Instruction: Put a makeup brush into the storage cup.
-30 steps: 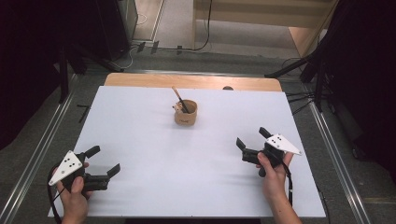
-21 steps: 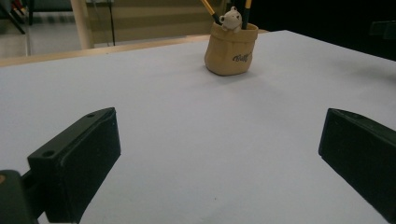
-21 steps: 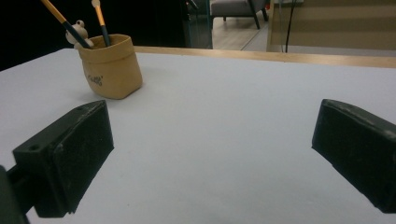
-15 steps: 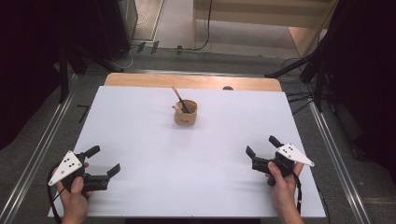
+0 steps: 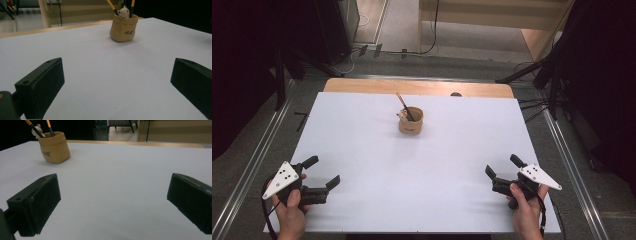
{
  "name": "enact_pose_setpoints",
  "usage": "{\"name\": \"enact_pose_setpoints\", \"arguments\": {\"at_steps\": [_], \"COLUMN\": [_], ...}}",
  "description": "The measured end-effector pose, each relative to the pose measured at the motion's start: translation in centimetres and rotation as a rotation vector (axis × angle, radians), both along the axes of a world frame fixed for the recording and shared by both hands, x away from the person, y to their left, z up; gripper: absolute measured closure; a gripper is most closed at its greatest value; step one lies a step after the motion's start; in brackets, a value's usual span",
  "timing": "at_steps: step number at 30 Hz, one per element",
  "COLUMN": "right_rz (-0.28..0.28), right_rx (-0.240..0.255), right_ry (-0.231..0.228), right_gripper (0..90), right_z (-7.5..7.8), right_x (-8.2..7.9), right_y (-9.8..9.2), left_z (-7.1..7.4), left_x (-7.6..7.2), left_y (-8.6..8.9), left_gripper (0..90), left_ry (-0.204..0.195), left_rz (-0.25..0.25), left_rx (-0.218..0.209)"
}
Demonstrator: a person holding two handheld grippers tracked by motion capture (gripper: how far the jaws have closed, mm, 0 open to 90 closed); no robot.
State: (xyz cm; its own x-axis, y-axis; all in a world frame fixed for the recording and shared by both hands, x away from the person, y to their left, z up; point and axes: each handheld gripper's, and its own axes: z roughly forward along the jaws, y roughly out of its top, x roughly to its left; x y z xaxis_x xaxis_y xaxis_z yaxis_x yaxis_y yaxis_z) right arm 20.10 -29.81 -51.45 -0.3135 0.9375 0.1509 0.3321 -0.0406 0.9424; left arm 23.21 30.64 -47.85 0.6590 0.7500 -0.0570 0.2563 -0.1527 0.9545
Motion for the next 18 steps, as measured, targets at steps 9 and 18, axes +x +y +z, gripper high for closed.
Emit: {"name": "enact_pose_setpoints", "arguments": {"at_steps": [9, 18], "right_rz": [-0.015, -0.055], "right_rx": [-0.009, 0.003], "right_ry": [0.011, 0.008], "right_gripper": [0.0, 0.0], "right_z": [-0.2, 0.2], "right_x": [-1.3, -2.1], "right_y": [-1.0, -2.0], "left_z": [0.2, 0.3], "left_x": [-0.1, 0.0], "left_y": [0.2, 0.0], "left_gripper": [0.0, 0.0], "left_ry": [-0.004, -0.009], "left_rz": [0.005, -0.001], "left_rx": [-0.004, -0.006]}}
